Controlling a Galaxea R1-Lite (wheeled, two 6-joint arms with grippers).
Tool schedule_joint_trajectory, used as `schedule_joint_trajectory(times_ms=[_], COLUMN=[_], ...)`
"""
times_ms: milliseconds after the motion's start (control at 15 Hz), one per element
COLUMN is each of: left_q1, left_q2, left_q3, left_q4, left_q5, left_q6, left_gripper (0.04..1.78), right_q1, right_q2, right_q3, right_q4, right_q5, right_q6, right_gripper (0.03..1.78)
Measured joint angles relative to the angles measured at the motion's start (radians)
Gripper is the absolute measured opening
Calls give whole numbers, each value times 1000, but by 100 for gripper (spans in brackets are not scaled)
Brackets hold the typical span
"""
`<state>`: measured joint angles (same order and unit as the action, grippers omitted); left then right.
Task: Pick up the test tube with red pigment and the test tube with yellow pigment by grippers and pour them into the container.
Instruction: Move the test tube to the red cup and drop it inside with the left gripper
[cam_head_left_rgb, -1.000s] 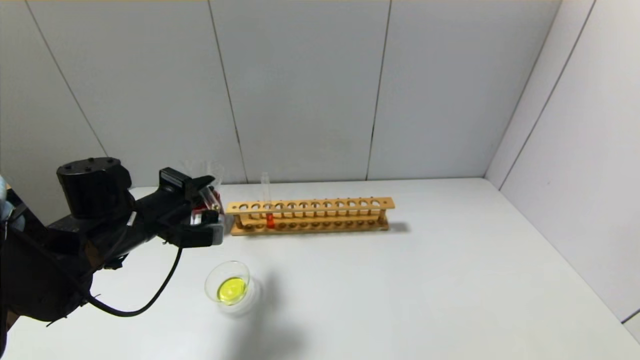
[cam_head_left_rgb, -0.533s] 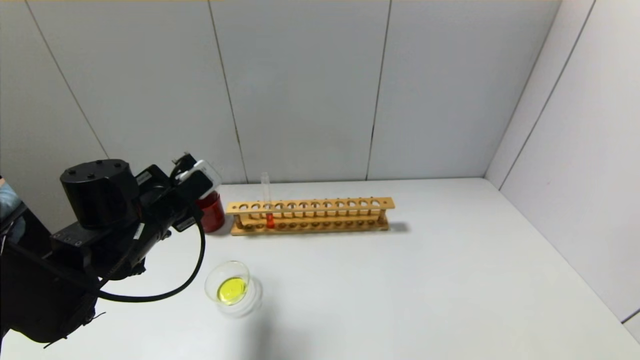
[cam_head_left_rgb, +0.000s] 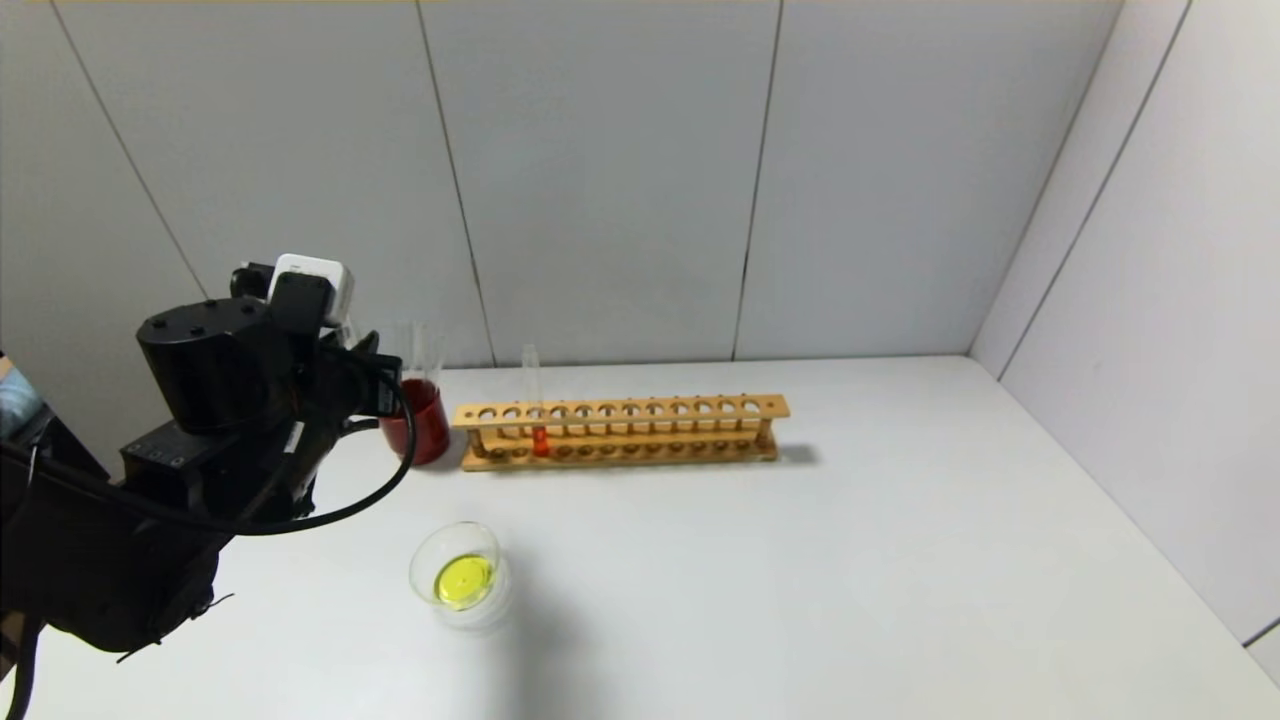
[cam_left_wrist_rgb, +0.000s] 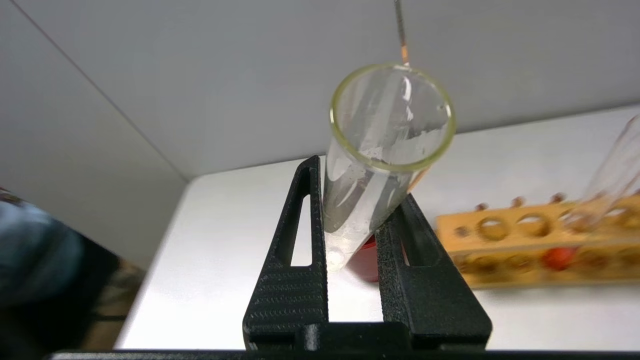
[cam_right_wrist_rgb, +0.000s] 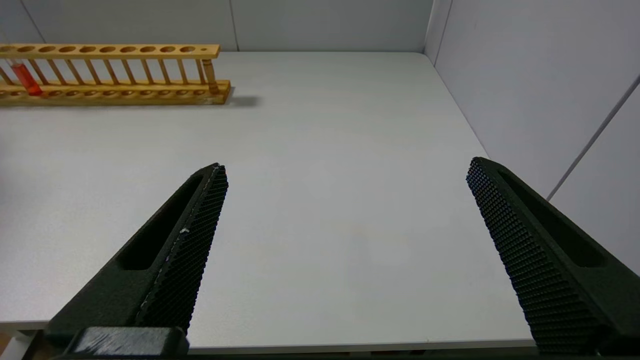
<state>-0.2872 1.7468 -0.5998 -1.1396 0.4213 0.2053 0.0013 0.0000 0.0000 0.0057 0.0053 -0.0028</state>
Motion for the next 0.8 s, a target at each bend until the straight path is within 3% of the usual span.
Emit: schedule_joint_trajectory(times_ms=[133,467,800], left_q1=[19,56,150], left_q2=[17,71,160], left_q3=[-19,-69,-165], left_q4=[10,14,18], left_q5=[-29,-62,-98], left_q6=[-79,-89,-151], left_gripper=[32,32,32], right_q1=[0,0,0], right_q2=[0,0,0], right_q3=[0,0,0], right_q4=[0,0,0], right_q5=[0,0,0], right_q6=[0,0,0], right_gripper=[175,175,175])
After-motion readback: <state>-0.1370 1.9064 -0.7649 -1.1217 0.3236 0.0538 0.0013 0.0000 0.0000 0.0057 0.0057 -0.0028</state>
